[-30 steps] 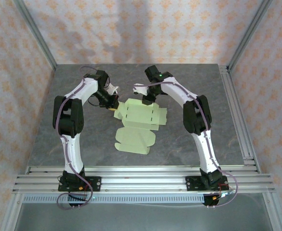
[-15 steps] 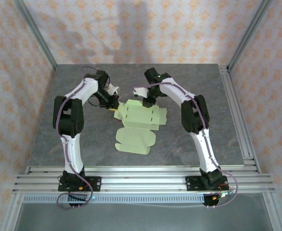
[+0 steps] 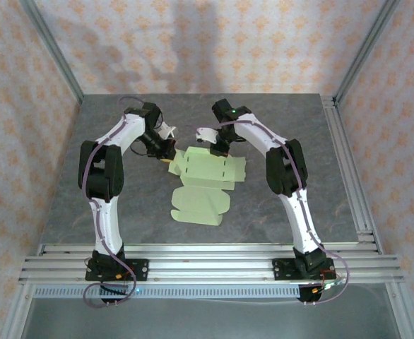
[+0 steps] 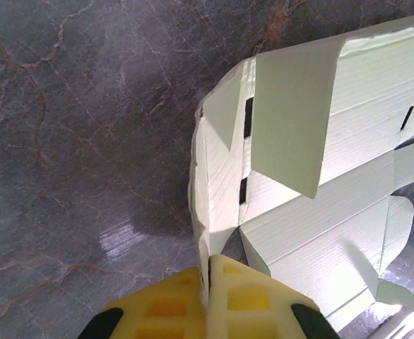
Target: Fold the paper box
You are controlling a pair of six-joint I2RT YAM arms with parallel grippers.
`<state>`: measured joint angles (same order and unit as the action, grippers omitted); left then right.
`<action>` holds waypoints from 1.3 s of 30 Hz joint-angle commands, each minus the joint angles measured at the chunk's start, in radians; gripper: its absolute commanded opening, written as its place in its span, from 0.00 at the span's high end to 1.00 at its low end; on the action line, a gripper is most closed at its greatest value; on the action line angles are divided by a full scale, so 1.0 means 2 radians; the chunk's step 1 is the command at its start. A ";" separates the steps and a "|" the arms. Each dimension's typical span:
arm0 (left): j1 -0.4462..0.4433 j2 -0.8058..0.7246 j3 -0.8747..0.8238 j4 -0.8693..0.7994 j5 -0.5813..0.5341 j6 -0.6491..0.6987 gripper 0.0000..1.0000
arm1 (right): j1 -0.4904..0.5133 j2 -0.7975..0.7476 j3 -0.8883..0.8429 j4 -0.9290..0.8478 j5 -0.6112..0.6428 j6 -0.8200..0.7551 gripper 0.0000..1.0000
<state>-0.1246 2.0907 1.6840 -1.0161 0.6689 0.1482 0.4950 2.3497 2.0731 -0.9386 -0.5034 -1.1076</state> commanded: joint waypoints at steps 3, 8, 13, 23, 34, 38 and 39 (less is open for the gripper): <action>-0.002 -0.026 -0.005 0.020 -0.003 -0.018 0.78 | 0.010 -0.036 -0.036 0.060 0.064 0.024 1.00; 0.001 -0.063 -0.022 0.056 0.003 -0.042 0.67 | 0.023 -0.097 -0.131 0.178 0.147 0.045 1.00; 0.009 -0.112 -0.068 0.116 -0.014 -0.066 0.55 | 0.037 -0.160 -0.229 0.286 0.207 0.057 1.00; 0.028 -0.228 -0.216 0.313 -0.058 -0.122 0.01 | 0.076 -0.234 -0.388 0.484 0.357 -0.009 1.00; 0.028 -0.282 -0.331 0.458 -0.169 -0.162 0.00 | 0.120 -0.248 -0.488 0.698 0.443 -0.098 1.00; 0.028 -0.257 -0.326 0.452 -0.187 -0.168 0.03 | 0.123 -0.247 -0.499 0.728 0.443 -0.125 1.00; 0.028 -0.248 -0.321 0.450 -0.186 -0.170 0.04 | 0.123 -0.246 -0.502 0.735 0.443 -0.130 1.00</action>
<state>-0.0719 1.5524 1.0294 -0.1612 0.3569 -0.1680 0.7403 1.8877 1.0939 0.4187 0.3412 -1.3014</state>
